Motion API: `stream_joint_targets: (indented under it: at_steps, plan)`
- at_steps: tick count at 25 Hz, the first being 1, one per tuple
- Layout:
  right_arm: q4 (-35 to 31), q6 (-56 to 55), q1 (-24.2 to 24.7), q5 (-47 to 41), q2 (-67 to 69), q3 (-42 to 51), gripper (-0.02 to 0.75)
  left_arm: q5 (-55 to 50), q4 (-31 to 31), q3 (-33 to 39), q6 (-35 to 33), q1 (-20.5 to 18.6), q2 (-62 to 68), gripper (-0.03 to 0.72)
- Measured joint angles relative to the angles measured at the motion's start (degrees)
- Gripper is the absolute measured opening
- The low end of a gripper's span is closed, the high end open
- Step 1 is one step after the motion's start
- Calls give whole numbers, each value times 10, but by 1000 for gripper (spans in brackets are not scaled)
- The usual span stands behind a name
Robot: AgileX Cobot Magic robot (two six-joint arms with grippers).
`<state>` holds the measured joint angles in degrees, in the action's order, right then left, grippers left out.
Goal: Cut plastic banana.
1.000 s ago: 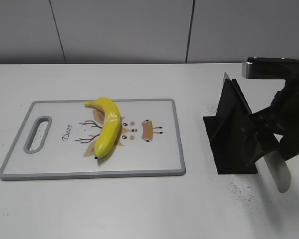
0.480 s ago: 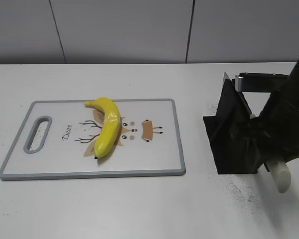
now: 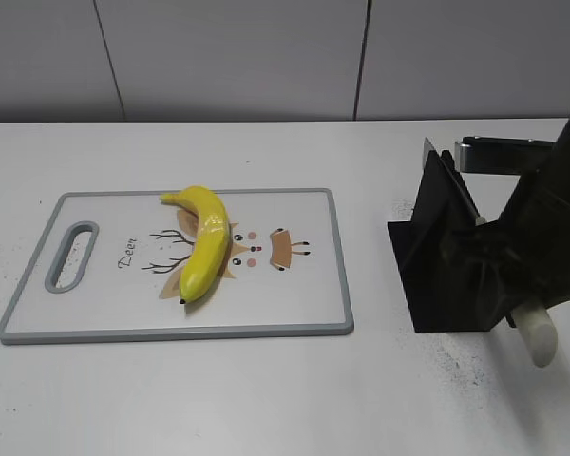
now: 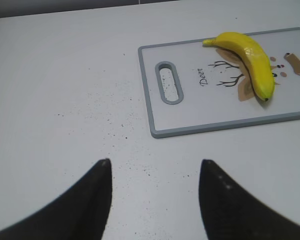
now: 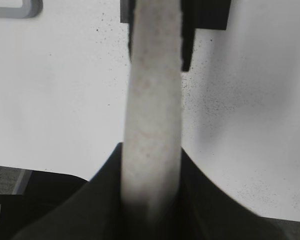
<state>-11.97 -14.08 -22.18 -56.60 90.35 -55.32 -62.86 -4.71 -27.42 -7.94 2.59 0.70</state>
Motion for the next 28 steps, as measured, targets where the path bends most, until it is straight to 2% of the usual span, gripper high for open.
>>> stream_joint_targets:
  at_steps: [18,28]
  plan:
    - [3,-3,-1,-8,-125,-2,163,0,0,0,0,0,0,534]
    - [23,2,-1,-77,-148,-112,163,0,0,0,0,0,0,534]
